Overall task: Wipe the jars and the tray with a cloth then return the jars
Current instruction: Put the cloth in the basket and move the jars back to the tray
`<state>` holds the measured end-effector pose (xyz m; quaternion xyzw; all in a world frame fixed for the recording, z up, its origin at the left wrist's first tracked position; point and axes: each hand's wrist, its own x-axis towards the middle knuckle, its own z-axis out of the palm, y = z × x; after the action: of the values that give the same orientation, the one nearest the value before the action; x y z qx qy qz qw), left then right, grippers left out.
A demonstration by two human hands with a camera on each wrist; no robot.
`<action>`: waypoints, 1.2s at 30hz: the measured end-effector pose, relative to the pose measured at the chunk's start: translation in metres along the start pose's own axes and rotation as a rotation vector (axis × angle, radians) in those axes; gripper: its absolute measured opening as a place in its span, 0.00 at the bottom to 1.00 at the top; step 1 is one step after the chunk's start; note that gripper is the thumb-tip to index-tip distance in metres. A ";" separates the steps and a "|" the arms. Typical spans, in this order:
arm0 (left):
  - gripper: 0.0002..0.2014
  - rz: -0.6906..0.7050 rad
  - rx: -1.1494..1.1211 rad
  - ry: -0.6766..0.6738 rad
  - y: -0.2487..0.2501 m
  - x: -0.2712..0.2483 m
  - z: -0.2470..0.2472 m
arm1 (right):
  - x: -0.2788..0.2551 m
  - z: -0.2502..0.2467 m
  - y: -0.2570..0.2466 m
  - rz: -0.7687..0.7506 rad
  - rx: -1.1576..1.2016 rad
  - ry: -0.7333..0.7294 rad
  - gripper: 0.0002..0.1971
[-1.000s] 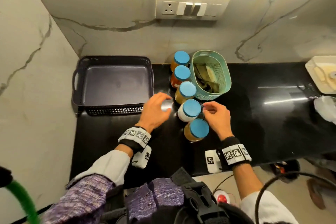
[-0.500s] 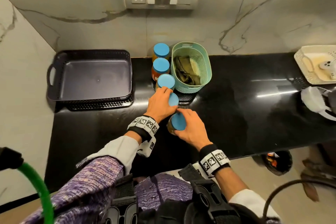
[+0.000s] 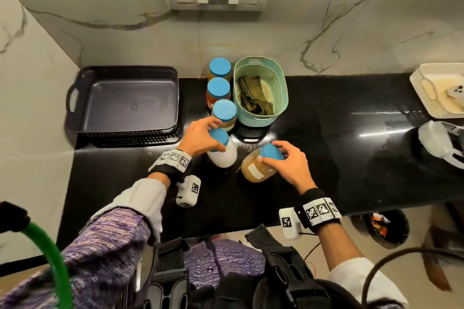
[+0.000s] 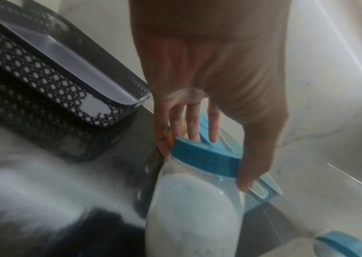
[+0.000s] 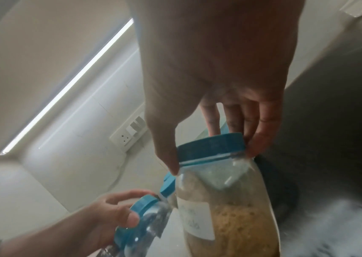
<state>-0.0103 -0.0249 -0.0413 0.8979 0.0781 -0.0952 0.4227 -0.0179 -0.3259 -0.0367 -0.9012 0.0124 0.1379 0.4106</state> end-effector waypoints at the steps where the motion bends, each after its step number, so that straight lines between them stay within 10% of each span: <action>1: 0.38 -0.025 -0.023 -0.017 -0.004 -0.001 -0.011 | 0.004 0.000 -0.006 -0.003 0.015 0.003 0.34; 20: 0.39 0.012 0.129 0.117 -0.067 -0.012 -0.239 | 0.042 0.096 -0.193 -0.278 0.050 -0.106 0.33; 36: 0.38 -0.106 0.525 0.168 -0.173 0.094 -0.322 | 0.184 0.302 -0.356 -0.519 -0.432 -0.221 0.34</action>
<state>0.0764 0.3393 0.0085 0.9760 0.1325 -0.0597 0.1623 0.1350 0.1513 -0.0106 -0.9200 -0.2909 0.1250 0.2309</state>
